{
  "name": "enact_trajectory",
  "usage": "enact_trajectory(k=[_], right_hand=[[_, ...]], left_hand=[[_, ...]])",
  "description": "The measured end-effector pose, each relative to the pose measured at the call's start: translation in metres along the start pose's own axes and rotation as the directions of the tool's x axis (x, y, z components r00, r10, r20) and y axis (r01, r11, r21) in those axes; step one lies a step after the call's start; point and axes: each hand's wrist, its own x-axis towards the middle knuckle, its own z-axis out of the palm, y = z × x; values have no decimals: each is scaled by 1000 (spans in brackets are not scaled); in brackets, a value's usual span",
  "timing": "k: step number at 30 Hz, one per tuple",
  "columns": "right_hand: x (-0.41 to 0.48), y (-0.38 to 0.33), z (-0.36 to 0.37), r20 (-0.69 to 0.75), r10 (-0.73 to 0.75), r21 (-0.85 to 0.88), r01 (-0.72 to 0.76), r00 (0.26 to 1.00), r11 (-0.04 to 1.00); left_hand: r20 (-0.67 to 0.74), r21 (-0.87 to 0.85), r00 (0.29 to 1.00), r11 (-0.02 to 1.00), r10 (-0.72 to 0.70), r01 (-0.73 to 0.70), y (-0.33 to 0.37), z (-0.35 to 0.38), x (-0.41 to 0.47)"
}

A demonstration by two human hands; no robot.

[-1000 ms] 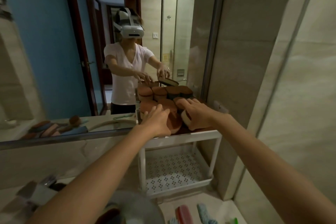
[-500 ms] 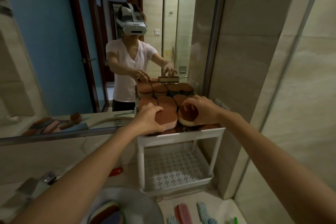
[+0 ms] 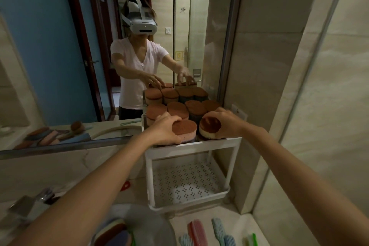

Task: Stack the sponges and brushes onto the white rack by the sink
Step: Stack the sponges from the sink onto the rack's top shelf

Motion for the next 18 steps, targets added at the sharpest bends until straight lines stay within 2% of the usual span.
enact_trajectory(k=[7, 10, 13, 16, 18], right_hand=[[0, 2, 3, 48, 5, 24, -6, 999, 1000], [-3, 0, 3, 54, -3, 43, 1, 999, 999], [-4, -1, 6, 32, -6, 89, 4, 999, 996], [-6, -3, 10, -19, 8, 125, -6, 1000, 992], [-6, -4, 13, -54, 20, 128, -13, 998, 992]], left_hand=[[-20, -44, 1000, 999, 19, -20, 1, 7, 1], [-90, -139, 996, 990, 0, -13, -4, 6, -4], [-151, -123, 988, 992, -24, 5, -13, 7, -12], [-102, -98, 994, 995, -39, 29, -24, 9, -17], [-44, -150, 998, 988, -47, 40, -28, 10, -17]])
